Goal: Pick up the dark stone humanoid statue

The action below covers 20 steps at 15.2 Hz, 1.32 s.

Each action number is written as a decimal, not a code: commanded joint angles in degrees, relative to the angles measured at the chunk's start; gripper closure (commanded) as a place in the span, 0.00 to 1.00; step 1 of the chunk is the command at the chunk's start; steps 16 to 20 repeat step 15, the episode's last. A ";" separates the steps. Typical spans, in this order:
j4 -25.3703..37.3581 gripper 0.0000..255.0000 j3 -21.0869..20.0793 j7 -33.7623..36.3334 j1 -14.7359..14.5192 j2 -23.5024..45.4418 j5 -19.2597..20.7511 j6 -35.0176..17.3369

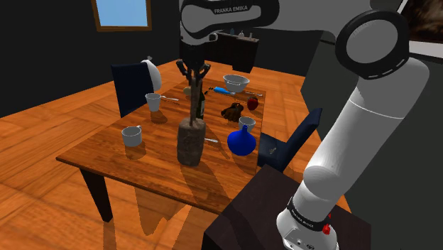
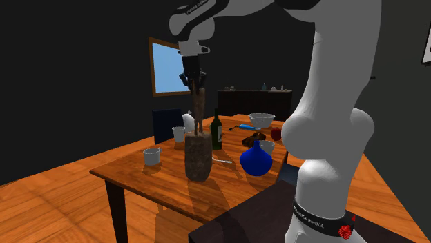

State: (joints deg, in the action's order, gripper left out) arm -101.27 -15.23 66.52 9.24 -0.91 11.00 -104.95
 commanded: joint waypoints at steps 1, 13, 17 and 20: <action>1.41 1.00 -0.03 -0.23 -0.03 -0.07 -0.08 1.35; 12.73 1.00 -0.33 -1.48 -0.32 1.66 0.15 10.93; 12.88 1.00 -0.34 -1.49 -0.33 1.69 0.16 11.05; 12.88 1.00 -0.34 -1.49 -0.33 1.69 0.16 11.05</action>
